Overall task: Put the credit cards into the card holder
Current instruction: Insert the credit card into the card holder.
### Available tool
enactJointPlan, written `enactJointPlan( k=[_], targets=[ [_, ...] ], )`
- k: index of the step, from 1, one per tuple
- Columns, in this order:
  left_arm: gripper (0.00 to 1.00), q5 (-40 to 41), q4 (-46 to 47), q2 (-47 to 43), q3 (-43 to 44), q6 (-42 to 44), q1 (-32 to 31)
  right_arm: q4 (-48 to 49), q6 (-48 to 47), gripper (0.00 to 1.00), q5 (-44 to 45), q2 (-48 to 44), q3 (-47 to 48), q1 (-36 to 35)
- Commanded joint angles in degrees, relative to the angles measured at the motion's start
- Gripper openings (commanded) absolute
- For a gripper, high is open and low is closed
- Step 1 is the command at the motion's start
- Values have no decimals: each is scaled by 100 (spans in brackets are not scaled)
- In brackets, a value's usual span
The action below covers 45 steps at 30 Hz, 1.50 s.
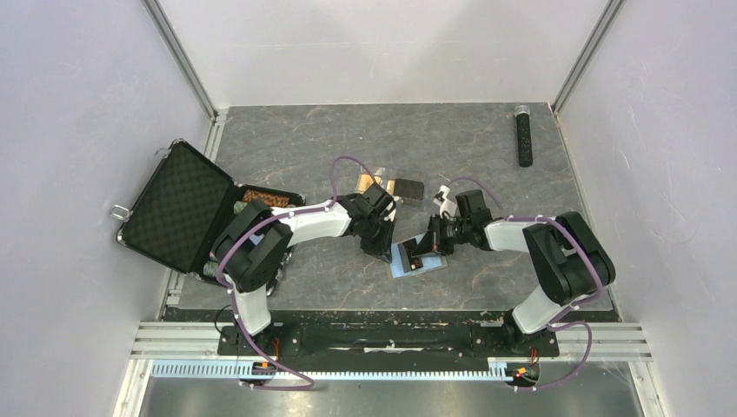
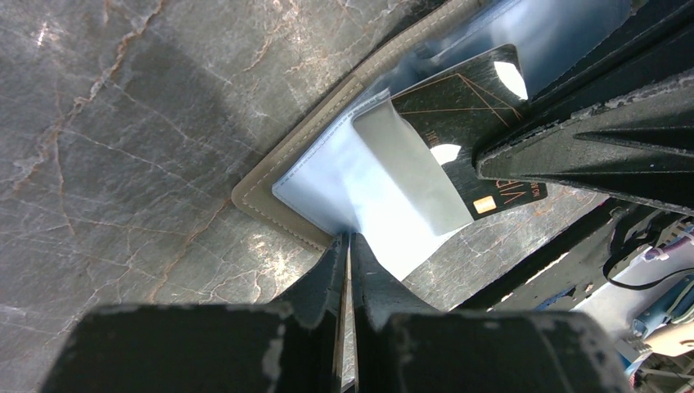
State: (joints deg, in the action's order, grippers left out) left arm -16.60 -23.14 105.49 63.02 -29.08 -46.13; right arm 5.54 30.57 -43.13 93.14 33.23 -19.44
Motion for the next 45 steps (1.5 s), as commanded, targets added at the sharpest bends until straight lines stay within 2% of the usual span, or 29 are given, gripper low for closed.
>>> enactJointPlan(
  k=[1,12,16,23,25,30,39,45],
  targets=[
    [11,368,-275,130,-11,287,-98,-174,-166,2,375,95,52,-180],
    [12,418,-352,17,203,280,-98,-398,-101,5,612,191,215,-463],
    [13,516,-407,-92,315,271,-102,-661,-226,10,736,205,334,-499],
    [18,701,-420,-455,393,159,-94,-1510,-710,35,1361,-27,780,-549],
    [18,728,-420,-529,395,131,-88,-1654,-809,39,1427,-77,855,-593],
    [17,777,-451,-532,335,87,-80,-1892,-986,46,1555,-188,932,-674],
    [7,369,-148,-182,129,105,-85,-2364,-1285,60,1885,-289,1109,-802],
    [2,19,95,129,137,53,-89,-2478,-1411,60,1892,-346,1050,-820]
  ],
)
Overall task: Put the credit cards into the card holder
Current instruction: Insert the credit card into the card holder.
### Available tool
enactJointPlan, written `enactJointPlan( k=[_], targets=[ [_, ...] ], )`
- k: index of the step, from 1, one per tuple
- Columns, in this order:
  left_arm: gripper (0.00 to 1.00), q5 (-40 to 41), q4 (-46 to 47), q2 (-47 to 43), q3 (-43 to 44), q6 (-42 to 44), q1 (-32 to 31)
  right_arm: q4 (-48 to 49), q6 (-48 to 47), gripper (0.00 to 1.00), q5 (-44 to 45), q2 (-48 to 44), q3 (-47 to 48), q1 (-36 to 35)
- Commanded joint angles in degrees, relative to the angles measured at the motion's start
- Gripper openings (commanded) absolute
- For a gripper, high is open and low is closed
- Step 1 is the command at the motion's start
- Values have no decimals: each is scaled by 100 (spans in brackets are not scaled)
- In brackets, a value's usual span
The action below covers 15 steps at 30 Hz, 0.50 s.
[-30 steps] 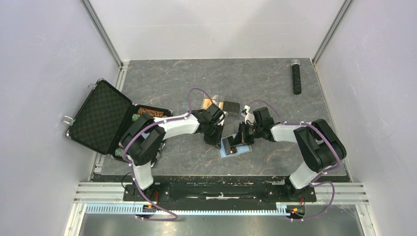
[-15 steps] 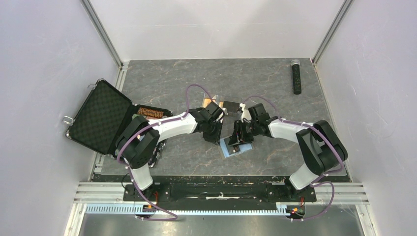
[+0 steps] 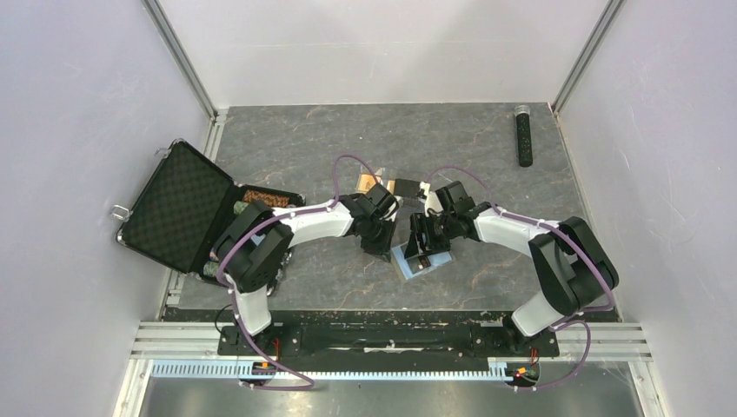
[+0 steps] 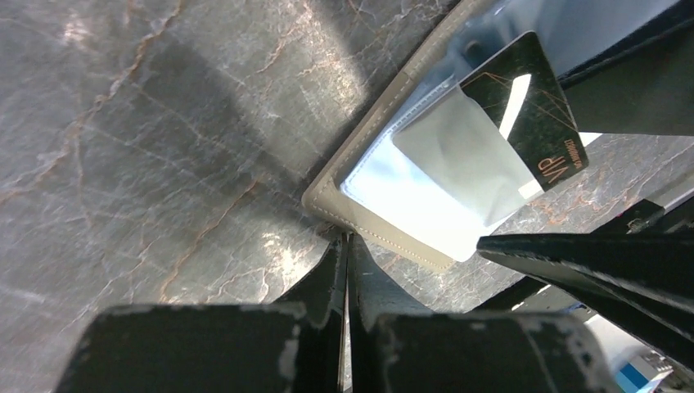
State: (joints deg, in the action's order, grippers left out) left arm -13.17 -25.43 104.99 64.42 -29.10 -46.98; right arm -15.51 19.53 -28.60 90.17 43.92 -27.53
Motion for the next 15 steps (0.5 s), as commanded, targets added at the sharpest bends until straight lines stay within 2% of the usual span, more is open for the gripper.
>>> enactJointPlan(
  k=[1,10,15],
  targets=[
    [2,-385,351,221,7,46,-3,-359,-302,59,395,-51,-38,-7],
    [2,-558,465,507,96,28,-10,-153,-102,42,-305,147,-35,-58],
    [2,-578,443,527,196,12,-9,-137,-30,41,-566,258,33,-156]
  ],
)
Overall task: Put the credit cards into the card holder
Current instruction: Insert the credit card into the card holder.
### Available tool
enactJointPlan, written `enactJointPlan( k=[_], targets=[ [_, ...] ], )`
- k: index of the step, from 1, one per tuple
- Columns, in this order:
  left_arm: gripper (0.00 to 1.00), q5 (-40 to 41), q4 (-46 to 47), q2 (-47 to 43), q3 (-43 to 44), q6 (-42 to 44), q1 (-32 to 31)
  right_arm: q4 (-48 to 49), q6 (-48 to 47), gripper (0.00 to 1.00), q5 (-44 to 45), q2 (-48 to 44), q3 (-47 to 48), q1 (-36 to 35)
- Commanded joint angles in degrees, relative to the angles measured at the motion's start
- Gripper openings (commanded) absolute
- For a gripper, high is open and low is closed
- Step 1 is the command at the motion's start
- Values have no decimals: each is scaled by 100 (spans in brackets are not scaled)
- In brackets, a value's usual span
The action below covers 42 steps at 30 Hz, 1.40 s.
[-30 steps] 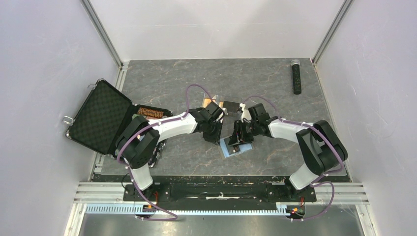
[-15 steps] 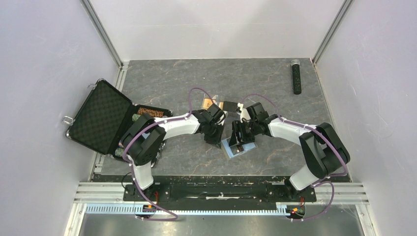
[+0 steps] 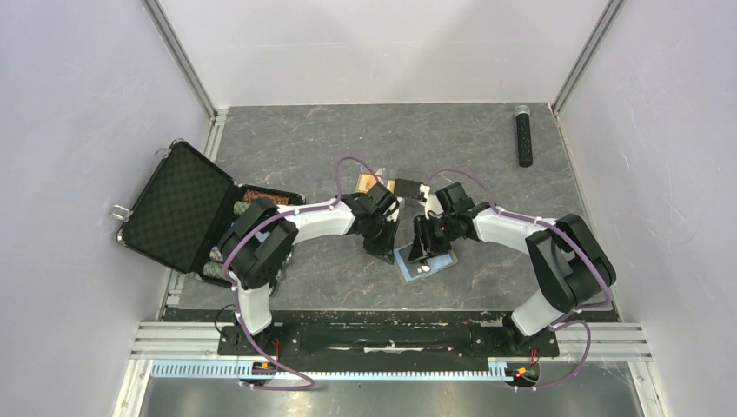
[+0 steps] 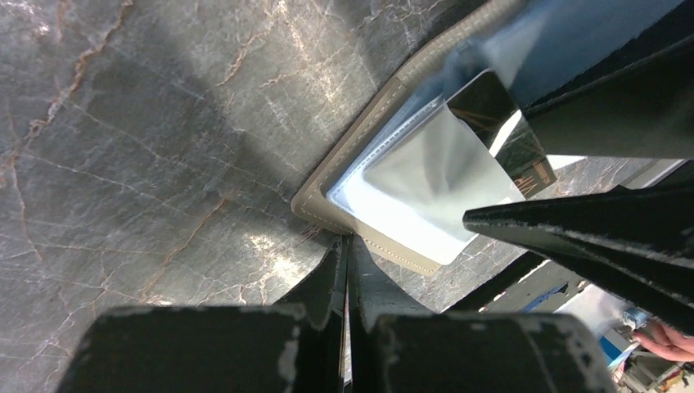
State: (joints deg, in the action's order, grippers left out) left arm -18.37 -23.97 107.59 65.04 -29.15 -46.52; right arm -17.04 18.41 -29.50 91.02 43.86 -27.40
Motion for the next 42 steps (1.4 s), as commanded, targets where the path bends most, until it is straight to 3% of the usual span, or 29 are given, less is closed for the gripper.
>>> enactJointPlan(
  k=[1,13,20,31,42],
  targets=[
    [2,-73,296,275,155,20,-52,34,111,40,-522,186,52,-177],
    [2,-39,270,191,265,-12,-46,97,200,42,-691,165,108,-214],
    [2,255,204,6,263,24,-7,-776,-384,58,39,114,524,-247],
    [2,314,134,-36,407,129,65,-1204,-540,75,235,-34,668,-252],
    [38,1450,57,-989,443,342,216,-1552,-658,89,744,-80,1141,-230]
  ],
)
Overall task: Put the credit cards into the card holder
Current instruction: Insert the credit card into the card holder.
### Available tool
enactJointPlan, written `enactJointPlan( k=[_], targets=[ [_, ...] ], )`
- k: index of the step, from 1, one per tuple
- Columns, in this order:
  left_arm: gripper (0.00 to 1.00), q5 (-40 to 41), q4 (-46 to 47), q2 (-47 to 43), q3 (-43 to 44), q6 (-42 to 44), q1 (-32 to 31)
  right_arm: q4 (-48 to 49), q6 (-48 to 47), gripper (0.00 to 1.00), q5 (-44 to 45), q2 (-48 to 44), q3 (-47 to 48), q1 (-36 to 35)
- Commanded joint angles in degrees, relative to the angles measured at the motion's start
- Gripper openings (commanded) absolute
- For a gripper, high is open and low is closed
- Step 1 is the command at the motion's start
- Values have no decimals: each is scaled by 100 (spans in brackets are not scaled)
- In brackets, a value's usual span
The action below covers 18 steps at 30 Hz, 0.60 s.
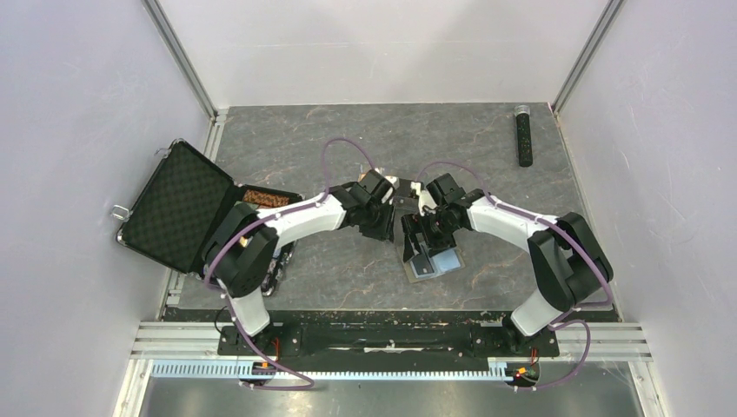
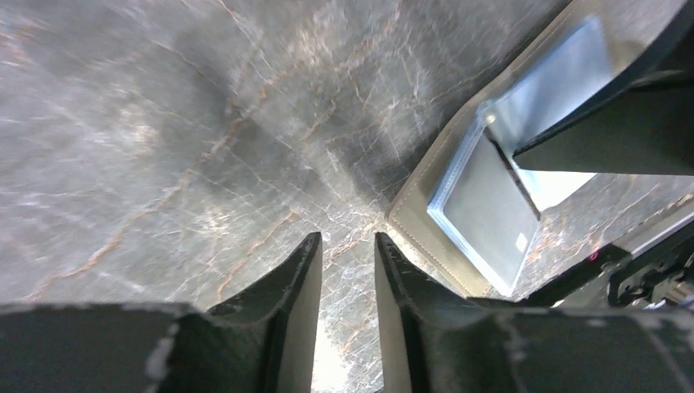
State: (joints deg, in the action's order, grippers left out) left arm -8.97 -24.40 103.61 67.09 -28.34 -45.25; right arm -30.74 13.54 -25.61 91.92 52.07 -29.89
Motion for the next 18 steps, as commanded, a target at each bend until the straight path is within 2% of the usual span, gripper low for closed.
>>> enactJointPlan(
  k=[1,9,13,18],
  targets=[
    [40,518,126,-672,242,267,124,-178,-173,89,406,-185,356,31],
    [50,16,510,-1114,203,126,641,-200,-286,91,608,-215,824,262],
    [52,-401,755,-1236,98,-78,982,-198,-326,91,438,-69,1050,804],
    [52,-526,819,-1390,-52,-127,1232,-178,-414,91,148,399,1694,1406]
  ],
)
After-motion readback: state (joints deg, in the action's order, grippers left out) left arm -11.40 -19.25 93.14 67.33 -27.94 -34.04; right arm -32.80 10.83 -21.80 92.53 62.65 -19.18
